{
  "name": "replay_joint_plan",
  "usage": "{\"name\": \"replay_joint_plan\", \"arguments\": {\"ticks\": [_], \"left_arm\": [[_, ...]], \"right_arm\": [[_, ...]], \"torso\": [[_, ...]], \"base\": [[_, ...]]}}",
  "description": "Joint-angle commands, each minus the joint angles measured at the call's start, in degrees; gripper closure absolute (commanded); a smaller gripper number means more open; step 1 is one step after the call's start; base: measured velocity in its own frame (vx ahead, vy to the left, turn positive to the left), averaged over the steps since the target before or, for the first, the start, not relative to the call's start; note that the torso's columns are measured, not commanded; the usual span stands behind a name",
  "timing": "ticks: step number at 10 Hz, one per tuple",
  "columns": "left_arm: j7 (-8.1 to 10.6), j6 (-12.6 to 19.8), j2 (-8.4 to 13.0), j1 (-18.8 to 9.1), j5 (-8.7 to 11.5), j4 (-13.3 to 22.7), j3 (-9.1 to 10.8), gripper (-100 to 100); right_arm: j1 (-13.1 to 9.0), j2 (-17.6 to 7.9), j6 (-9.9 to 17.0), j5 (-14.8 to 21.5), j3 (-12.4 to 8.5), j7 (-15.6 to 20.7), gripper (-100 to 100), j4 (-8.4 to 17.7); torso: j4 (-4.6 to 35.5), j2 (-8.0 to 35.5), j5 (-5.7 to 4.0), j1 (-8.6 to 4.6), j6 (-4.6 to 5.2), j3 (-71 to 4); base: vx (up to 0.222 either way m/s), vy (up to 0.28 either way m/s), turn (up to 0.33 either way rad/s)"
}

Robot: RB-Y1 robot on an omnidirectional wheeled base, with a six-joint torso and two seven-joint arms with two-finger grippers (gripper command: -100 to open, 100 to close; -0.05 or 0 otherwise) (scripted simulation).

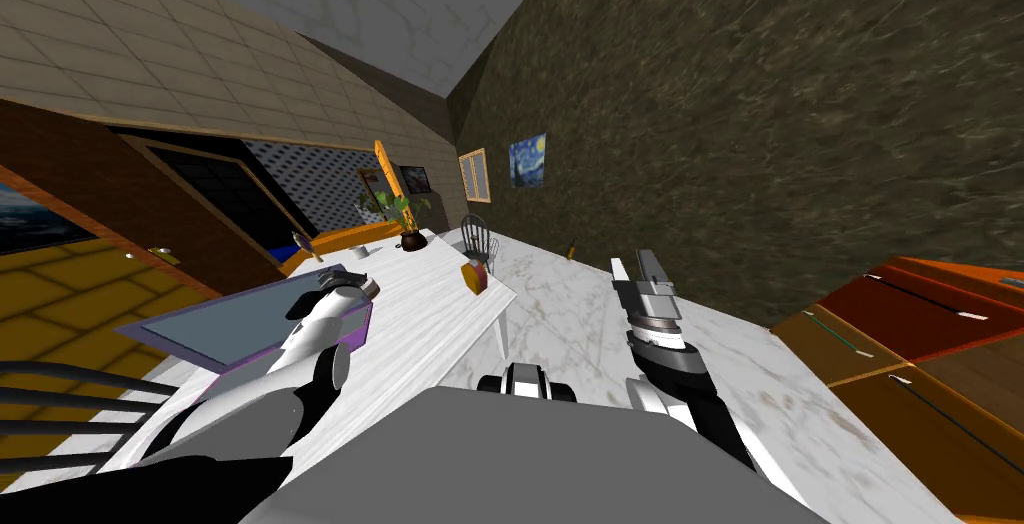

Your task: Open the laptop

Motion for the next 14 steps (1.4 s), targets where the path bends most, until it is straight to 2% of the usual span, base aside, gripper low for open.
{"name": "replay_joint_plan", "arguments": {"ticks": [1,3,4,5,6,7,8,9,10,11,13,14], "left_arm": [[-2.11,-0.94,-0.13,-3.44,3.08,1.70,-6.48,-100],[-2.11,-0.94,-0.13,-3.44,3.08,1.70,-7.17,-100],[-3.69,-2.40,0.37,-5.93,6.14,4.25,-10.48,-100],[-3.69,-2.40,0.37,-6.88,6.28,3.09,-7.01,-100],[-4.09,-2.40,0.37,-6.88,6.33,3.57,-6.35,-100],[-3.69,-2.40,0.37,-6.88,6.33,4.25,-9.16,-100],[-3.69,-2.40,0.37,-6.88,6.33,4.25,-12.87,-100],[-3.69,-2.40,0.37,-6.88,6.33,4.25,-12.39,-100],[-5.27,-3.87,0.88,-9.57,9.49,6.79,-15.69,-100],[-5.03,-3.87,0.88,-10.32,9.58,6.79,-18.57,-100],[-5.27,-3.87,0.88,-10.32,9.58,6.79,-18.57,-100],[-6.86,-5.33,1.38,-12.88,12.55,9.33,-21.96,-100]], "right_arm": [[0.02,0.00,0.00,0.00,-0.01,0.00,0,0.00],[0.00,0.00,0.00,0.00,0.00,0.00,0,0.00],[-0.01,0.00,0.00,0.00,0.00,0.00,0,0.00],[0.01,0.00,0.00,0.00,-0.01,0.00,0,0.00],[0.01,0.00,0.00,0.00,0.00,0.00,0,0.00],[0.00,0.00,0.00,0.00,0.00,0.00,0,0.00],[-0.01,0.00,0.00,0.00,0.00,0.00,0,0.00],[-0.01,0.00,0.00,0.00,0.00,0.00,0,0.00],[-0.01,0.00,0.00,0.00,0.00,0.00,0,0.00],[0.01,0.00,0.00,0.00,-0.01,0.00,0,0.00],[-0.01,0.00,0.00,0.00,0.00,0.00,0,0.00],[-0.01,0.00,0.00,0.00,0.00,0.00,0,0.00]], "torso": [[-0.01,-0.07,0.00,0.05,-0.14,-0.04],[-0.01,-0.01,0.01,-0.01,0.00,0.00],[0.00,0.01,-0.01,0.01,0.00,0.00],[-0.01,-0.07,-0.01,0.04,-0.16,-0.04],[-0.01,-0.06,-0.02,-0.01,-0.12,-0.05],[0.01,0.02,-0.02,0.02,-0.11,0.01],[0.02,0.07,0.01,0.05,-0.11,0.05],[0.03,0.08,0.01,0.03,-0.12,0.06],[0.00,0.03,0.02,0.04,-0.09,0.02],[-0.03,-0.10,0.02,0.10,-0.21,-0.06],[-0.06,-0.11,0.04,0.02,0.03,-0.07],[-0.03,-0.05,0.03,0.03,-0.02,-0.03]], "base": [[0.040,-0.001,0.240],[0.010,-0.001,-0.004],[0.027,0.007,0.317],[0.039,-0.009,0.302],[0.022,-0.012,0.016],[0.008,0.001,-0.045],[0.000,0.005,-0.008],[-0.004,0.003,0.012],[0.026,0.003,0.337],[0.041,-0.008,0.273],[0.013,-0.004,0.001],[0.033,-0.002,0.361]]}}
